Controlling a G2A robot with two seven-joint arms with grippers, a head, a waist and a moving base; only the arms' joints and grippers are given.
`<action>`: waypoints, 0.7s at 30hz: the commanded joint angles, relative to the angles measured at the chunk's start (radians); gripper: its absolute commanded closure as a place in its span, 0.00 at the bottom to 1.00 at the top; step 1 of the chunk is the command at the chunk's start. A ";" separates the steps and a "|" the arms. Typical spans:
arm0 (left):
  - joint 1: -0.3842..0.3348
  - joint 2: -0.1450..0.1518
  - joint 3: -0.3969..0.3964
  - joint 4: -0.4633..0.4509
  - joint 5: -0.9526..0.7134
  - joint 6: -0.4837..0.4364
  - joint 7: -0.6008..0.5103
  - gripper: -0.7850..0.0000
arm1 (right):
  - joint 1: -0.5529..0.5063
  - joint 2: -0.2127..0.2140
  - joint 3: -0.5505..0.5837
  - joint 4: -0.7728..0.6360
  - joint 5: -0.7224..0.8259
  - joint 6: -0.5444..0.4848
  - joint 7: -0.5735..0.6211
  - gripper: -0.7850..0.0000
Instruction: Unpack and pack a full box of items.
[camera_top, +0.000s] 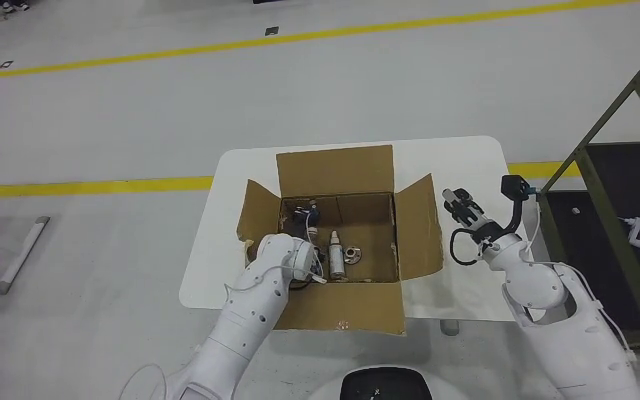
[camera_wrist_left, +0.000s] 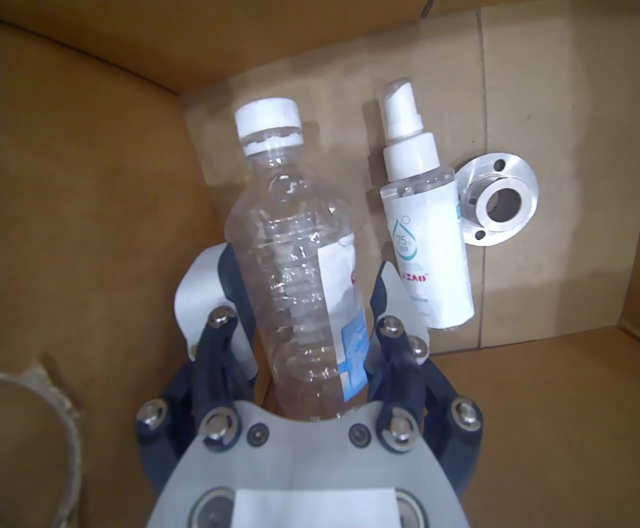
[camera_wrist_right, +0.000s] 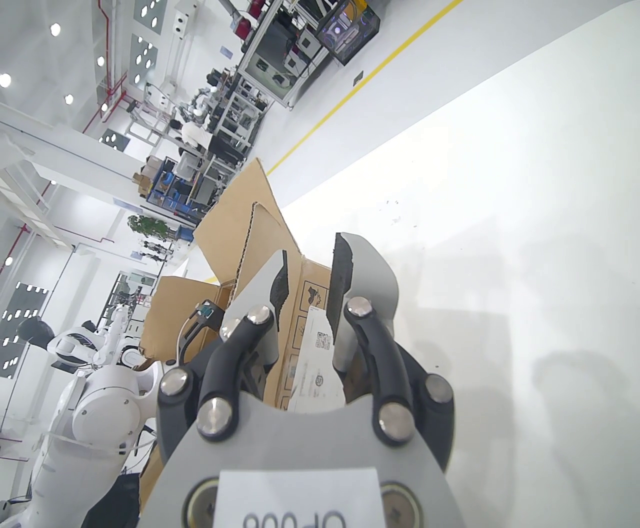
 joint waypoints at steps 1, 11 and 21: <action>-0.004 -0.004 0.005 0.015 0.004 -0.003 0.004 0.29 | 0.000 0.000 0.000 0.000 -0.002 0.000 0.000 0.73; -0.018 -0.024 0.020 0.066 0.005 -0.008 0.019 0.11 | 0.000 0.002 0.005 0.002 -0.003 -0.002 0.004 0.73; -0.031 -0.040 0.021 0.107 0.010 -0.004 0.031 0.33 | 0.003 0.003 0.008 0.001 -0.002 -0.005 0.010 0.73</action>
